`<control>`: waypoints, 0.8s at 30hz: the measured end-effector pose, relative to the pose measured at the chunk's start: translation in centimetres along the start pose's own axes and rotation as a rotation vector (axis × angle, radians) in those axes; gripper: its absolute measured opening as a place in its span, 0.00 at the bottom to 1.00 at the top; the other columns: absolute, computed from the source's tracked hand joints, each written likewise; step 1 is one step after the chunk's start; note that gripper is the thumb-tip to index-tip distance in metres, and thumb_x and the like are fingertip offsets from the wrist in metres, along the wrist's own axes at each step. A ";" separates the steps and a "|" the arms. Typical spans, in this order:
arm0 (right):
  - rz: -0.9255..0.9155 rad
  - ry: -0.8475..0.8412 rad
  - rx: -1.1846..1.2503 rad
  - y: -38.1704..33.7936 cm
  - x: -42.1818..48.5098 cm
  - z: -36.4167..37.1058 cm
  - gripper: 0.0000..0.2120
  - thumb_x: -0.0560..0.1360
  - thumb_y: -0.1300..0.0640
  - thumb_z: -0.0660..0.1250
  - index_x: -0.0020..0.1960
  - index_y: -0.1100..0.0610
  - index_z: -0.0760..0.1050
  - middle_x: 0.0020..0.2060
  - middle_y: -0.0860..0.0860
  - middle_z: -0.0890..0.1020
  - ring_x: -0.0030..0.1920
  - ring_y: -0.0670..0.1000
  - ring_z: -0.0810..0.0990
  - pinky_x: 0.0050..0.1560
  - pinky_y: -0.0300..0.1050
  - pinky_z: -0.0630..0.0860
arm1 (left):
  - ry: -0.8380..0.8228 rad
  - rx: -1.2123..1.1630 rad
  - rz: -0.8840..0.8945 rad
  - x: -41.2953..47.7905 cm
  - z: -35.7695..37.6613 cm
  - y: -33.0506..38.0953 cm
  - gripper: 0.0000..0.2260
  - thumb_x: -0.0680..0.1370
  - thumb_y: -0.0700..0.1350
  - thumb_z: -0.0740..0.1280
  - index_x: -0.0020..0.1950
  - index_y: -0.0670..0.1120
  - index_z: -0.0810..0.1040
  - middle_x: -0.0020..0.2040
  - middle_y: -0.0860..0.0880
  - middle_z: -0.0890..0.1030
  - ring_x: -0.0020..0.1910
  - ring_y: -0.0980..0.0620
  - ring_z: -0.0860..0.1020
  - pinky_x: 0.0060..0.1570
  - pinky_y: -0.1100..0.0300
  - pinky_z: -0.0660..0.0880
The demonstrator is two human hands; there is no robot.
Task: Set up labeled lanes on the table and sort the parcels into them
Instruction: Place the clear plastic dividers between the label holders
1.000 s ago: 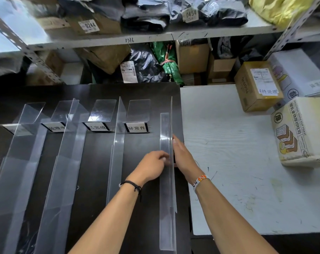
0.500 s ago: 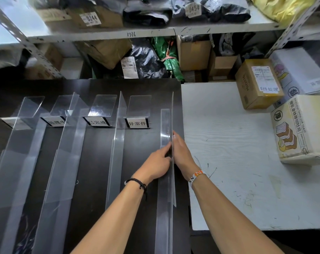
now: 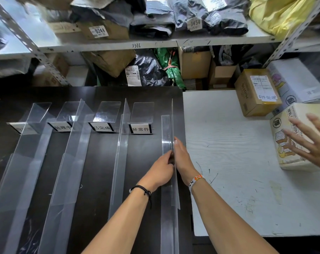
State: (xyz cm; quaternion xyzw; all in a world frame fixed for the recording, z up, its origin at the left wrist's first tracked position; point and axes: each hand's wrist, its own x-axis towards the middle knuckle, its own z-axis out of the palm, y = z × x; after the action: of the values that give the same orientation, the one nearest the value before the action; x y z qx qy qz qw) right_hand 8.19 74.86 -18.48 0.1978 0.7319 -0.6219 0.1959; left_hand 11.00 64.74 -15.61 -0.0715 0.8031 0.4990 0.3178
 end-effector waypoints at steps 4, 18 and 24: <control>0.070 0.090 0.154 1.7 -0.4 1.0 0.34 0.73 0.27 0.51 0.75 0.38 0.70 0.73 0.45 0.75 0.74 0.51 0.73 0.76 0.62 0.69 | 0.105 -0.164 -0.029 -1.1 1.3 -0.3 0.21 0.87 0.43 0.55 0.80 0.56 0.66 0.73 0.55 0.74 0.69 0.57 0.73 0.68 0.59 0.73; 0.110 0.127 0.361 2.3 -0.5 1.4 0.26 0.76 0.38 0.61 0.66 0.53 0.78 0.61 0.56 0.82 0.64 0.58 0.81 0.69 0.60 0.77 | 0.121 -0.201 -0.081 -0.5 1.9 -0.3 0.22 0.86 0.42 0.56 0.81 0.51 0.66 0.75 0.50 0.73 0.73 0.51 0.72 0.75 0.49 0.70; 0.082 0.124 0.316 1.0 -0.9 -0.1 0.20 0.86 0.44 0.57 0.70 0.54 0.76 0.64 0.54 0.81 0.65 0.55 0.80 0.62 0.52 0.78 | 0.223 -0.248 -0.085 -1.0 0.8 0.3 0.23 0.87 0.45 0.59 0.82 0.49 0.63 0.78 0.50 0.70 0.75 0.51 0.70 0.75 0.55 0.67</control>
State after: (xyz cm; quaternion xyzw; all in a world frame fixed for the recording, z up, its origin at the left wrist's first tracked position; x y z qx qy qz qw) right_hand 9.51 75.04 -18.85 0.2940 0.6270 -0.7072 0.1422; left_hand 12.02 65.34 -15.07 -0.1988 0.7619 0.5693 0.2362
